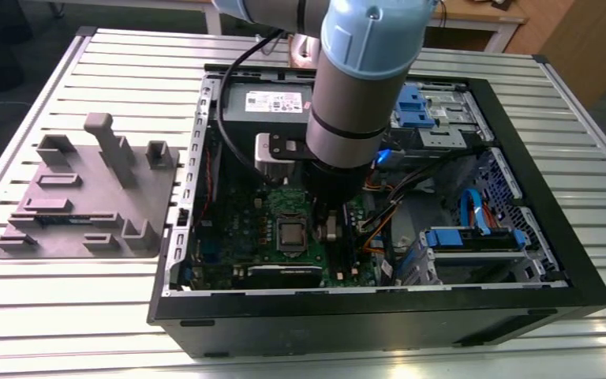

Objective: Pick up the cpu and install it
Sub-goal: 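Install the first cpu locking lever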

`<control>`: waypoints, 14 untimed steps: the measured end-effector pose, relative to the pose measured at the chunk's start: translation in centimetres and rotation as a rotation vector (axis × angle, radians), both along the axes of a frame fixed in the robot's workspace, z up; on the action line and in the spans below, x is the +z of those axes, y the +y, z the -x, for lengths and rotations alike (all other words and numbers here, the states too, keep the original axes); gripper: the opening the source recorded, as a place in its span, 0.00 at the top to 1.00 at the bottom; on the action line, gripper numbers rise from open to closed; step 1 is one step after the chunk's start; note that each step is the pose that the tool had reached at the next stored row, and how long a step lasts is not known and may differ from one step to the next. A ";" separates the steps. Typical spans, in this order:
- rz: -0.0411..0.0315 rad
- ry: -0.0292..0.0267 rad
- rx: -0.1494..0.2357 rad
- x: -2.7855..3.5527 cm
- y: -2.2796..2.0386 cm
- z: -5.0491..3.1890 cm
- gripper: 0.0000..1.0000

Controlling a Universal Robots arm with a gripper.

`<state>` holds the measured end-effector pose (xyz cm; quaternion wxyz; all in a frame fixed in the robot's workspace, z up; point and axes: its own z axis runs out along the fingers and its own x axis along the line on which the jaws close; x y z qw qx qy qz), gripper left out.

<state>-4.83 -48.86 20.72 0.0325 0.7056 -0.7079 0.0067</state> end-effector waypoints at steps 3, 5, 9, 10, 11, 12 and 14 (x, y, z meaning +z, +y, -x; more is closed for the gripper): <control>0.0001 -0.0009 0.003 -0.29 -0.01 0.01 0.90; 0.0001 -0.0015 0.004 -0.44 -0.01 0.03 0.90; 0.0001 -0.0020 0.007 -0.67 -0.04 0.05 0.90; 0.0001 -0.0020 0.008 -0.74 -0.06 0.06 0.90; 0.0000 -0.0021 0.009 -0.79 -0.08 0.06 0.90; 0.0000 -0.0021 0.010 -0.84 -0.09 0.07 0.90; 0.0001 -0.0027 0.011 -0.92 -0.10 0.10 0.90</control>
